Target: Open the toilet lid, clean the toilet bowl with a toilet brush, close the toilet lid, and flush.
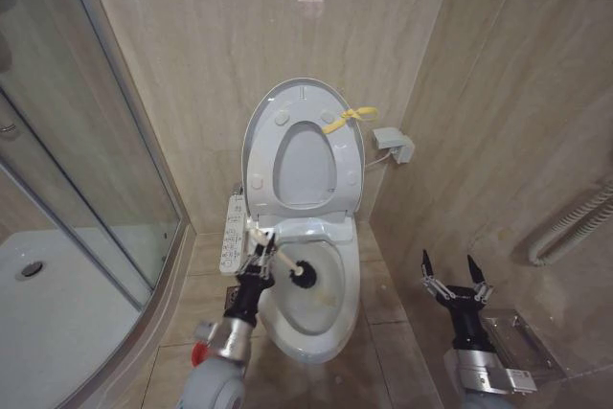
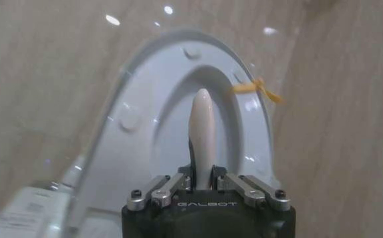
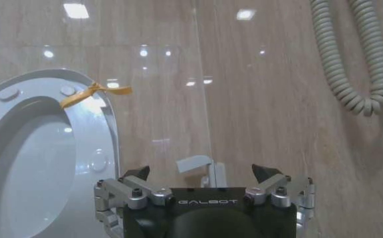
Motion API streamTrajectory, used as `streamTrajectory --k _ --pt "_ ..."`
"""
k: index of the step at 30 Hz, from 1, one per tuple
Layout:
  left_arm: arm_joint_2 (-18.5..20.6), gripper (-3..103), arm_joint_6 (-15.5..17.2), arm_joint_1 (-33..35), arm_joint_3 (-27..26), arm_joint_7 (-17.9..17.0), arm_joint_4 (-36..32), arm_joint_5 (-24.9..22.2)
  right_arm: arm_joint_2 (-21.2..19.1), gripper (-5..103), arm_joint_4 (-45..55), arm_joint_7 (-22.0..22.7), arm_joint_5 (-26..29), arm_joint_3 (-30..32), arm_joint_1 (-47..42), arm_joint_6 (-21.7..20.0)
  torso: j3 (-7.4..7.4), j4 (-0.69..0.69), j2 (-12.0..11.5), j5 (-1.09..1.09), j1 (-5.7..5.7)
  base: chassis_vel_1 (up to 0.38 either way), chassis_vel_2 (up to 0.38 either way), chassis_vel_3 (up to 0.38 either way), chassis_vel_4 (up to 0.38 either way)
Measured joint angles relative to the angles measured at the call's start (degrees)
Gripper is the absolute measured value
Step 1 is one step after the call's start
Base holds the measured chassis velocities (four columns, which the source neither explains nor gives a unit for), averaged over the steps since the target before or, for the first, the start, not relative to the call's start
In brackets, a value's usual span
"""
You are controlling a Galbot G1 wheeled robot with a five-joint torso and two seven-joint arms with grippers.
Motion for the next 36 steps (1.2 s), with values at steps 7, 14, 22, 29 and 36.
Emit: streamTrajectory --k 7,14,22,29,36 --pt "-1.90 17 -1.56 -5.58 4.17 1.11 12.51 1.66 0.60 100 0.27 0.03 0.38 1.05 -0.36 0.17 0.00 -0.01 0.00 -0.01 0.00 0.000 0.000 0.000 0.000" --pt "-3.38 17 -1.76 -7.10 3.50 1.28 20.08 4.25 0.19 100 -1.10 -0.08 0.74 -0.30 1.02 0.05 0.00 0.00 0.00 0.00 0.00 0.000 0.000 0.000 0.000" --pt "-5.42 17 -3.23 -10.36 3.35 1.51 30.65 7.94 0.17 100 -1.10 -0.33 0.91 -0.86 1.39 0.11 -0.01 0.00 0.00 0.00 0.00 0.000 0.000 0.000 0.000" --pt "-6.04 17 -3.21 -10.90 4.45 1.69 33.35 8.24 -0.13 100 -1.08 -0.41 1.16 -0.90 1.57 0.10 -0.01 0.01 0.00 0.01 0.00 0.000 0.000 0.000 0.000" --pt "-5.52 17 -3.30 -7.42 7.75 3.10 24.52 4.01 -0.34 100 -1.17 -0.41 1.25 -0.84 1.90 -0.08 -0.01 0.00 0.00 0.01 -0.01 0.000 0.000 0.000 0.000"
